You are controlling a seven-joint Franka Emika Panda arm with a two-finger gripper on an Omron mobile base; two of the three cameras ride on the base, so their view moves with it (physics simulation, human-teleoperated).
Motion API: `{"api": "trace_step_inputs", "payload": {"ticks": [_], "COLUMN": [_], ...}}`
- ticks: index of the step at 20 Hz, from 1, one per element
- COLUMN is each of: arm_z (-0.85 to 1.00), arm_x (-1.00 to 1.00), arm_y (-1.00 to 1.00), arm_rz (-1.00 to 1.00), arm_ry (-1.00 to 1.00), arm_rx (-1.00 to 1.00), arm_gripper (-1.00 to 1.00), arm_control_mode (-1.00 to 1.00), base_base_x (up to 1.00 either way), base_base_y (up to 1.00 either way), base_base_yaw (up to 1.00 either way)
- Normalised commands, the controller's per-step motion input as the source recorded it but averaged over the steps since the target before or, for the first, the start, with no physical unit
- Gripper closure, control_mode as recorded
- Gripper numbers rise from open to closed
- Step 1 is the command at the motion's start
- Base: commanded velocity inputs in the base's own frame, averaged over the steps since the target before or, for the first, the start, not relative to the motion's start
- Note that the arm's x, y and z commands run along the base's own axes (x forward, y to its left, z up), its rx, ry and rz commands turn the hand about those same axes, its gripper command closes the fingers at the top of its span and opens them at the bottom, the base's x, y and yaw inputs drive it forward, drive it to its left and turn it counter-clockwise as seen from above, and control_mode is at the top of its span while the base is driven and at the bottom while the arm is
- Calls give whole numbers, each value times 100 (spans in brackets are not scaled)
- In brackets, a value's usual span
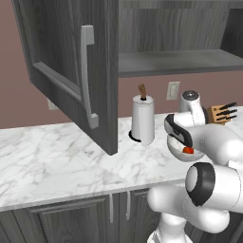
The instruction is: Open the cabinet. Pick the apple and orange from the cabinet and place them into the bowl. Then close the cabinet.
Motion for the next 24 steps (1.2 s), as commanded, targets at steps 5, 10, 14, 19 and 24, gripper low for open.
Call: {"api": "trace_step_inputs", "payload": {"ticks": [5, 10, 14, 19, 24], "arm_z": [-25, -21, -15, -12, -9], "arm_x": [0, 0, 0, 0, 0], "arm_y": [-1, -3, -2, -2, -2], "arm_rz": [0, 0, 0, 0, 0], "arm_ry": [1, 2, 4, 6, 6], "arm_rx": [0, 0, 0, 0, 0], "arm_gripper": [100, 100, 100, 100, 100], "arm_control_mode": [-100, -100, -100, -100, -100], "base_base_x": [0, 0, 0, 0, 0], "base_base_y": [0, 0, 0, 0, 0], "base_base_yaw": [0, 0, 0, 0, 0]}}
